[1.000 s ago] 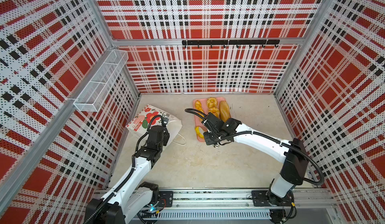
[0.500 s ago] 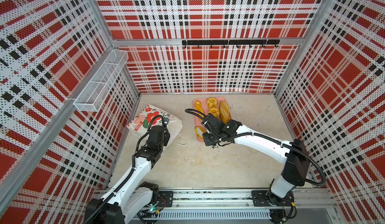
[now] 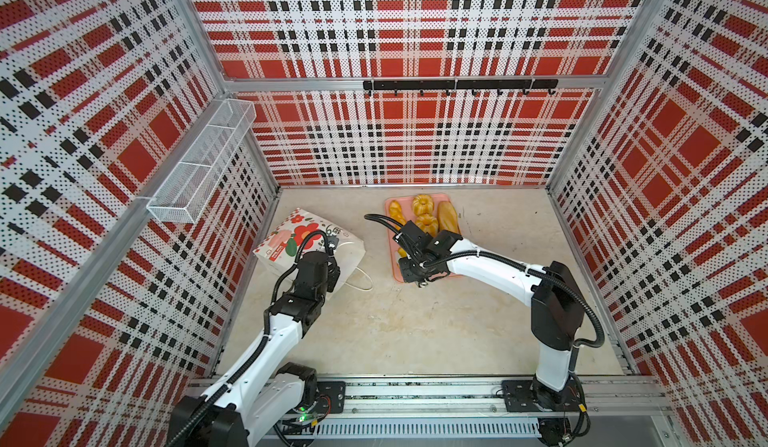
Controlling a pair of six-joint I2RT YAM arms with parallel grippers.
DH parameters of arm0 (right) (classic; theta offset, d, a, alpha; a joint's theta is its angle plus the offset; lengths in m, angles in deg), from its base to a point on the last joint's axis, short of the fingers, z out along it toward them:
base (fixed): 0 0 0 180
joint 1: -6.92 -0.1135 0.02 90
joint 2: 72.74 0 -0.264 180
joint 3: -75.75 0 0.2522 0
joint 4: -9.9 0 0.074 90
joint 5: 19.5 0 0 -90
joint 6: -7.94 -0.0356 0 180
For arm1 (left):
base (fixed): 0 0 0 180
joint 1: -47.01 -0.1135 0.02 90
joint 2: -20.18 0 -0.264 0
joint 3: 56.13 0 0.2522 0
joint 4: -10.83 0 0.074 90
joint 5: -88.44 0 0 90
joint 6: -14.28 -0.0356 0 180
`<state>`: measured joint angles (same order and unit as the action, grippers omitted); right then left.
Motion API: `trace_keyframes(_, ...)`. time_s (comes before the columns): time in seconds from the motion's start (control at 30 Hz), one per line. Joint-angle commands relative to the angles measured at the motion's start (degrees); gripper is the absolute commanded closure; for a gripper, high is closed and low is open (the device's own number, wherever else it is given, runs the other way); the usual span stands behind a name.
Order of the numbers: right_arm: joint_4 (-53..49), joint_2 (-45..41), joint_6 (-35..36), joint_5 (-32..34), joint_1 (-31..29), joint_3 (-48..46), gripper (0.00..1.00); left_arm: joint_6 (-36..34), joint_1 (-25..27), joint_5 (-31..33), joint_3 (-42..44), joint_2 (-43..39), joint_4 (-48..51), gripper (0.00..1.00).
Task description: Take the fake bread out of the paper bag
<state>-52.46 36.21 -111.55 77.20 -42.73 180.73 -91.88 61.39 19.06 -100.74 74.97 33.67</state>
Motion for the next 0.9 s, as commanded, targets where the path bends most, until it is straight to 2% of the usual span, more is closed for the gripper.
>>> trace_keyframes(0.0,2.07,1.29,1.84,0.98,0.87,2.92,1.00,0.08,0.48,-0.31,0.44,-0.69,-0.29,1.00)
trace_keyframes(0.17,1.59,-0.61,2.28,-0.30,0.87,4.27,1.00,-0.15,0.85,-0.06,0.52,-0.86,-0.22,1.00)
trace_keyframes(0.37,1.56,-9.30,1.14,-0.99,0.87,-1.38,1.00,-0.36,1.16,-0.03,0.30,-1.00,-0.20,1.00)
trace_keyframes(0.5,-1.74,-12.15,1.09,0.77,0.92,-3.92,1.00,-0.36,1.36,-0.15,0.35,-1.08,-0.12,1.00)
trace_keyframes(0.87,-5.23,-9.10,1.28,4.83,1.24,-6.62,1.00,-0.49,1.83,0.38,0.44,-1.35,0.13,1.00)
